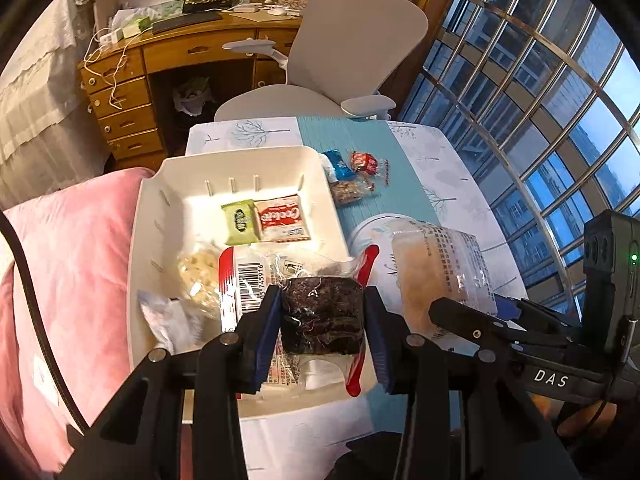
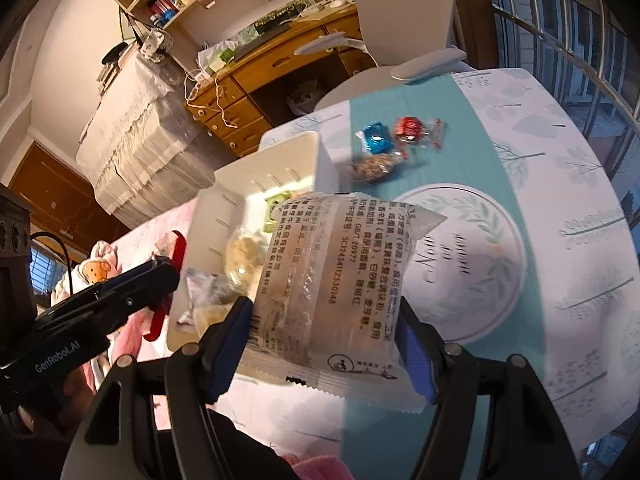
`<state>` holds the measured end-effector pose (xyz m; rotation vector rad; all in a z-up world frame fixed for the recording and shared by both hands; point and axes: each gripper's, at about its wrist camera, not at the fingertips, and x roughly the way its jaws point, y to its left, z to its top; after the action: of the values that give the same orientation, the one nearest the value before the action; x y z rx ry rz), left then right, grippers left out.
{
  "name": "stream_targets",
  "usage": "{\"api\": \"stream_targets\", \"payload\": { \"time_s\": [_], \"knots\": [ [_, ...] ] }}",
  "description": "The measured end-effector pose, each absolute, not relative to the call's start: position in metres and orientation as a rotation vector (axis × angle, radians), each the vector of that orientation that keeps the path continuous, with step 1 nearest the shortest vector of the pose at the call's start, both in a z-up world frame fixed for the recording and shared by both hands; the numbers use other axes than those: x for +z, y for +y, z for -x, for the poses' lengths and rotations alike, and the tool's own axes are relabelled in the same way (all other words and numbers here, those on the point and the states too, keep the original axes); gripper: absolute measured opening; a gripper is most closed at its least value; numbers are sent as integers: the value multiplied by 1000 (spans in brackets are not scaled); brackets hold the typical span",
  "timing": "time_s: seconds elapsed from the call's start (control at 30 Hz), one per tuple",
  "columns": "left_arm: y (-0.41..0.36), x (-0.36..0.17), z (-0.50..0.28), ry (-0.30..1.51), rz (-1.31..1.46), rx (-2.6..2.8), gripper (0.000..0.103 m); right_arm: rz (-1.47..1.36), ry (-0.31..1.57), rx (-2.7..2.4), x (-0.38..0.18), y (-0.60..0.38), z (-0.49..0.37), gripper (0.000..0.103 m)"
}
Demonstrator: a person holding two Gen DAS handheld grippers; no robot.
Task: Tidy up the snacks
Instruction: 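Carry the wafer packet with left tool into the tray while right tool carries the bread bag there, then open both tools over the tray and withdraw them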
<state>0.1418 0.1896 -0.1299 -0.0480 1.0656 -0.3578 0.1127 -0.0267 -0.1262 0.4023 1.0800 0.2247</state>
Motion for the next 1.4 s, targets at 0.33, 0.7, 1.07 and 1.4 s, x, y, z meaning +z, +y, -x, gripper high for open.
{"api": "stream_targets", "payload": {
  "time_s": [0.33, 0.7, 1.07, 1.4],
  "knots": [
    [244, -139, -186, 1089, 29, -353, 39, -447, 1034, 219, -135, 31, -134, 70],
    [273, -157, -227, 1164, 79, -375, 40, -381, 1033, 247, -140, 74, -170, 71],
    [269, -168, -238, 1230, 105, -357, 74, -345, 1080, 205, -144, 70, -175, 84],
    [246, -168, -236, 1268, 156, -351, 80, -357, 1110, 149, -141, 40, -165, 84]
  ]
}}
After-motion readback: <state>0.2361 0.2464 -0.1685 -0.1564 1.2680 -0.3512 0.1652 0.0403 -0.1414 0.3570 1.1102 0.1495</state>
